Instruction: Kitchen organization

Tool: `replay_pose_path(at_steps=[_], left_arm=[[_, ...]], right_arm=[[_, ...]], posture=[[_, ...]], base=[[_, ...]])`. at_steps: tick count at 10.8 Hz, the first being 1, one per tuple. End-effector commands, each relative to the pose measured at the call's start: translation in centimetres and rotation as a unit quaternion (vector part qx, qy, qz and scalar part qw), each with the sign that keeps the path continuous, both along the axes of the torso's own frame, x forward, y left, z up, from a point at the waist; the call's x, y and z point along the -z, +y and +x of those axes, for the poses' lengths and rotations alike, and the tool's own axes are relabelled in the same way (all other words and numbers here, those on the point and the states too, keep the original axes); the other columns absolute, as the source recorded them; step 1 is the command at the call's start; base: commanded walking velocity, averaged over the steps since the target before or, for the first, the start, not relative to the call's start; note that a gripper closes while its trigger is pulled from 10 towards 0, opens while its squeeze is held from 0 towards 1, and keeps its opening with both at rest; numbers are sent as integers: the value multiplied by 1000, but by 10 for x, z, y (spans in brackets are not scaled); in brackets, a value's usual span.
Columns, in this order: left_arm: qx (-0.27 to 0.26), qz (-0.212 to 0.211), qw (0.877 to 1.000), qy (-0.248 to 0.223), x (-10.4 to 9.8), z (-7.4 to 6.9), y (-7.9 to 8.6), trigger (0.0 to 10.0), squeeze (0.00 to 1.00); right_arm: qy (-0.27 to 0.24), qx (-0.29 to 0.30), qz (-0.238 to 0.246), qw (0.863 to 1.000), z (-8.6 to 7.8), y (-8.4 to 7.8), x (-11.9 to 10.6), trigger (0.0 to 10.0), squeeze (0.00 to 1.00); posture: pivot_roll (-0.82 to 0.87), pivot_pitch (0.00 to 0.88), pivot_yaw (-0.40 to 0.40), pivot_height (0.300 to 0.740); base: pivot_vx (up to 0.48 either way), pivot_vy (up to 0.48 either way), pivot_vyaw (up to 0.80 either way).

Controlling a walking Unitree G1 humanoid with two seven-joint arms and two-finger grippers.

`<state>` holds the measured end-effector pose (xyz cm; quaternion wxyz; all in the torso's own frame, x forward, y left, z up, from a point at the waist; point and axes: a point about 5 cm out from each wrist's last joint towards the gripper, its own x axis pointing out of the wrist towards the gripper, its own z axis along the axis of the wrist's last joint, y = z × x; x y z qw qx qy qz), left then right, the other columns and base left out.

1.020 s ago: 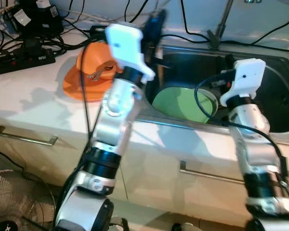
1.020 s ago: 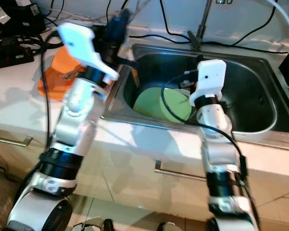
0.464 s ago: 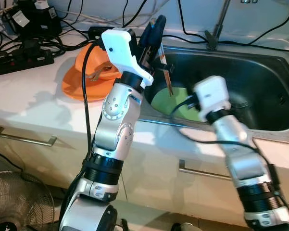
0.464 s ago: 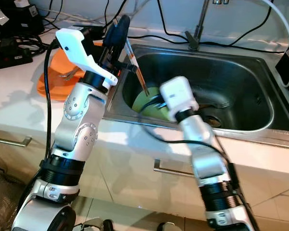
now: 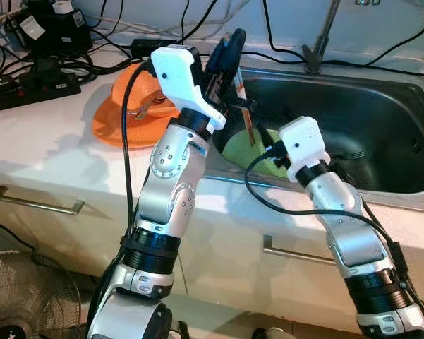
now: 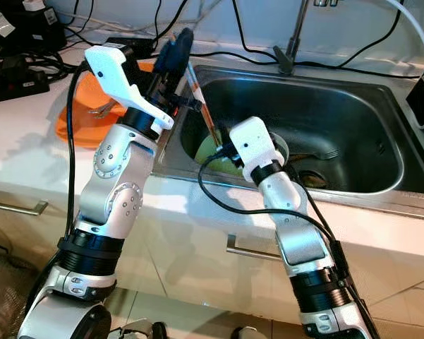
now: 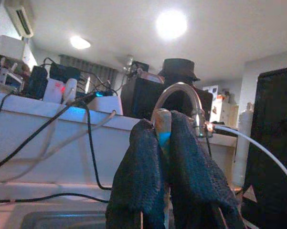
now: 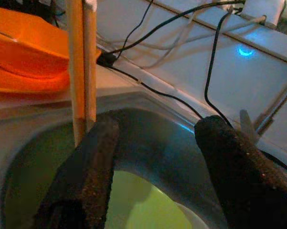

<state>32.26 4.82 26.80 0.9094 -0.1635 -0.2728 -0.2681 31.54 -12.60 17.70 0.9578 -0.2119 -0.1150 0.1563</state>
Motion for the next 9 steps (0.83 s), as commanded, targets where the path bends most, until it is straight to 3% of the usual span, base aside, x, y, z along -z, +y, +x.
replay_pose_path(at_steps=[1,3,4,5,9], left_arm=[[6,-2,1000,-4,-2,-2,0,10000,0],[10,8,1000,-3,1,-1,1,10000,0],[18,12,1000,-8,-3,1,-1,10000,0],[31,7,999,-3,-1,-2,-4,10000,0],[70,13,997,5,5,-10,-15,10000,0]], right_arm=[[3,-4,-4,1000,-2,1,-1,10000,1000],[16,-12,7,1000,-4,7,8,10000,1000],[7,-20,7,1000,2,12,1,10000,1000],[6,-26,7,1000,3,18,0,10000,0],[19,-45,21,999,-4,26,5,10000,0]], posture=[[-45,26,42,740],[-37,0,42,740],[-30,8,47,740],[-30,5,51,740],[-44,17,63,740]], base=[[0,0,0],[0,0,0],[0,0,0],[0,0,0],[0,0,0]])
